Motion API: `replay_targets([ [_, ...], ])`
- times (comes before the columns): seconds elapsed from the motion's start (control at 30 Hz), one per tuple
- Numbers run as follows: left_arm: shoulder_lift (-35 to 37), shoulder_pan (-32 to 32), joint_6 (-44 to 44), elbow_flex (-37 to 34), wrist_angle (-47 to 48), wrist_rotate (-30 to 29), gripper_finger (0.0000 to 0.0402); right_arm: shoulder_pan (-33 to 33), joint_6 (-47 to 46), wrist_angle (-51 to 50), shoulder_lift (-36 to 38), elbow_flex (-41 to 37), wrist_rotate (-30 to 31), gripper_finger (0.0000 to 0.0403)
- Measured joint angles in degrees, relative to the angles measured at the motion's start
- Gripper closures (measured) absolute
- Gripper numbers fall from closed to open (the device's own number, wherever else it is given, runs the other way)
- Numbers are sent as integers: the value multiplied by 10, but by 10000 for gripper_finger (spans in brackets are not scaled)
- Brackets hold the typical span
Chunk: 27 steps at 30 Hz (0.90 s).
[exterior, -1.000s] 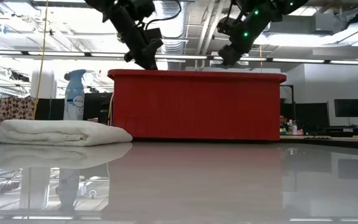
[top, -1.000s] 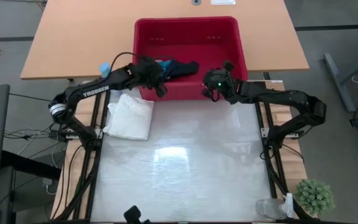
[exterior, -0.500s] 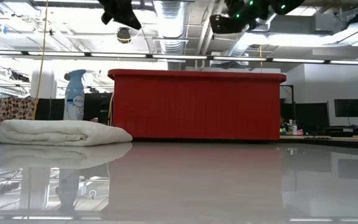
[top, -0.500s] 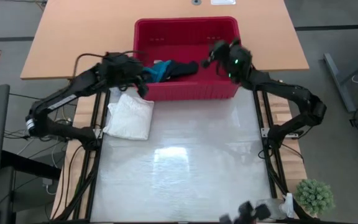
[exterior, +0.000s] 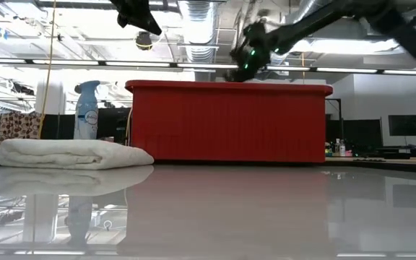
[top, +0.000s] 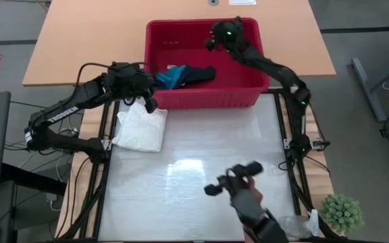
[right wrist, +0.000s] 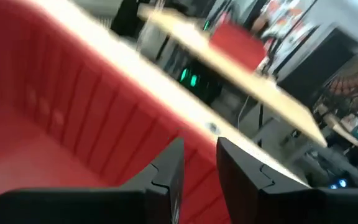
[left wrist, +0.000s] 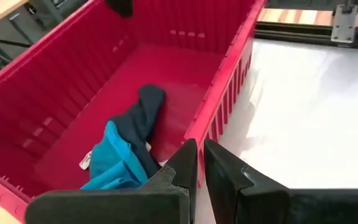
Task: Fold Laundry from Bin
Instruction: Fold the black shorts
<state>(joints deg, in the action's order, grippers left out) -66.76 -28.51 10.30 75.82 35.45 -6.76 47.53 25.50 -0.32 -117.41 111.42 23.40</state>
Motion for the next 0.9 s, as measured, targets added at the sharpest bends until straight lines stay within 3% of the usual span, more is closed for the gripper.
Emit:
replay_targets([
  [0.2, 0, 0, 13, -31, -1, -2, 382, -5, 20, -172, -110, 120, -30, 285],
  [0.53, 0, -1, 19, -82, -41, -10, 378, -7, 124, -290, -142, 129, -95, 279],
  [0.73, 0, -1, 30, -101, -60, 0, 343, 22, 53, -371, -139, 129, -197, 220],
  [0.9, 0, -1, 36, -116, -72, 22, 299, 34, -2, -443, -139, 129, -217, 175],
])
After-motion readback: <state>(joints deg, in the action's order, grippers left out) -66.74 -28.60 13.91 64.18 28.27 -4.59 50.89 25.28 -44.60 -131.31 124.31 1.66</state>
